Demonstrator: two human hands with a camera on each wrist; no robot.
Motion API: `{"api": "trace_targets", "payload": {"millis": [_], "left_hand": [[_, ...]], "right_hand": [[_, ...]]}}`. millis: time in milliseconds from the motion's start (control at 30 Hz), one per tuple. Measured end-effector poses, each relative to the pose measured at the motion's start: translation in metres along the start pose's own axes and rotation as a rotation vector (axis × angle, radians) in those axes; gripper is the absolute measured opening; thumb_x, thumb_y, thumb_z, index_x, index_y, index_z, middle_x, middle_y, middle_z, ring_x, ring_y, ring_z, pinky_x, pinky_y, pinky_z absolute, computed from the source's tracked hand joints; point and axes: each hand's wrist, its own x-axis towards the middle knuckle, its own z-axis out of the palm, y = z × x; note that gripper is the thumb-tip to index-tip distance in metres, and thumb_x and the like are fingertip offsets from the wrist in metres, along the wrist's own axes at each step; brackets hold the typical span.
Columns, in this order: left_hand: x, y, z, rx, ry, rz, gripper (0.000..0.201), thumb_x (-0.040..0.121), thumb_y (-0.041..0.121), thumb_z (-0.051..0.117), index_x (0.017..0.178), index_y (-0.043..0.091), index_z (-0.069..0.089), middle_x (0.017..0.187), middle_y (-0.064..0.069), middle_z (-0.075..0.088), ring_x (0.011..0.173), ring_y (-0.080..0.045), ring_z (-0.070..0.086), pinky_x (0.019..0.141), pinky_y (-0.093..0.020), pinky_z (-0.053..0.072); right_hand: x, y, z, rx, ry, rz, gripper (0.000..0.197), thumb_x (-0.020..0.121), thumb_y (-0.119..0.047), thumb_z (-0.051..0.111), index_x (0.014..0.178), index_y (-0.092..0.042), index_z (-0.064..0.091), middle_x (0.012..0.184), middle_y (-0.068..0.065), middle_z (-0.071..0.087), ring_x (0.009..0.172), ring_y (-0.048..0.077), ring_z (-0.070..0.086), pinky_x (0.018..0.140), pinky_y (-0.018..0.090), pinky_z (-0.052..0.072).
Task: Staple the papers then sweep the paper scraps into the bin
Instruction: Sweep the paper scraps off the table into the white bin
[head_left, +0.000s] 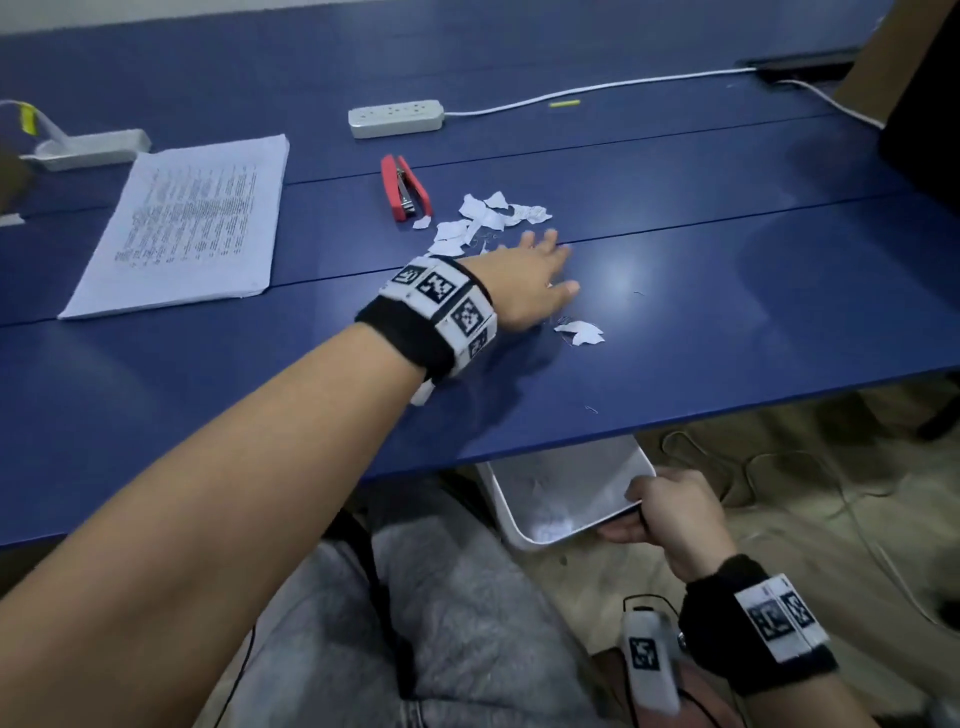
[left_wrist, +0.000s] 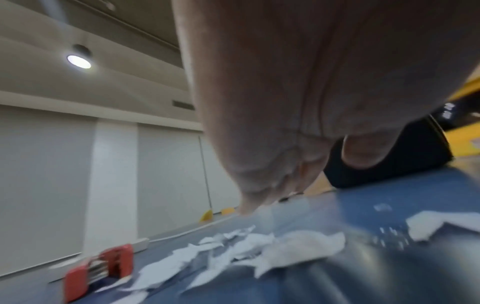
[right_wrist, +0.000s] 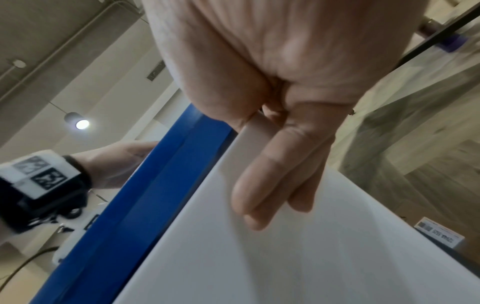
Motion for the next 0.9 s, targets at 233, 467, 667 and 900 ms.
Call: {"api": "trace_targets", "payload": {"millis": [233, 467, 667, 900], "left_hand": [[-0.009, 0.038, 0.03, 0.121, -0.234, 0.191, 0.066, 0.103, 0.046, 0.016, 0.156, 0.009, 0.002, 0.164, -0.009, -0.01, 0.153, -0.026, -0.004, 0.124, -0.04, 0.006], [-0.008, 0.04, 0.012, 0.189, -0.139, 0.082, 0.064, 0.102, 0.043, 0.02, 0.15, 0.001, 0.028, 0.162, -0.017, 0.015, 0.148, -0.032, 0.026, 0.121, -0.043, 0.019], [0.044, 0.078, 0.013, 0.164, -0.121, 0.149, 0.065, 0.103, 0.043, 0.019, 0.155, 0.004, 0.013, 0.165, -0.012, 0.001, 0.152, -0.027, 0.01, 0.123, -0.043, 0.012], [-0.03, 0.054, 0.038, 0.09, -0.248, 0.177, 0.067, 0.103, 0.045, 0.015, 0.156, 0.006, 0.001, 0.164, -0.009, -0.01, 0.153, -0.021, -0.003, 0.124, -0.036, 0.005]], "right_hand": [[0.004, -0.003, -0.005, 0.008, 0.042, -0.002, 0.023, 0.084, 0.012, 0.039, 0.08, 0.002, 0.06, 0.071, 0.029, 0.065, 0.044, 0.039, 0.068, 0.047, 0.038, 0.06], [0.005, -0.002, -0.01, 0.0, 0.061, 0.015, 0.022, 0.084, 0.012, 0.041, 0.082, 0.003, 0.061, 0.07, 0.029, 0.064, 0.04, 0.036, 0.066, 0.045, 0.037, 0.059], [0.009, -0.015, -0.003, 0.013, 0.024, 0.046, 0.02, 0.086, 0.012, 0.039, 0.087, 0.012, 0.059, 0.069, 0.031, 0.064, 0.039, 0.036, 0.066, 0.04, 0.032, 0.056], [0.01, -0.014, -0.006, 0.036, 0.032, 0.039, 0.026, 0.086, 0.01, 0.039, 0.102, 0.017, 0.058, 0.085, 0.04, 0.064, 0.044, 0.041, 0.067, 0.044, 0.035, 0.058]]}}
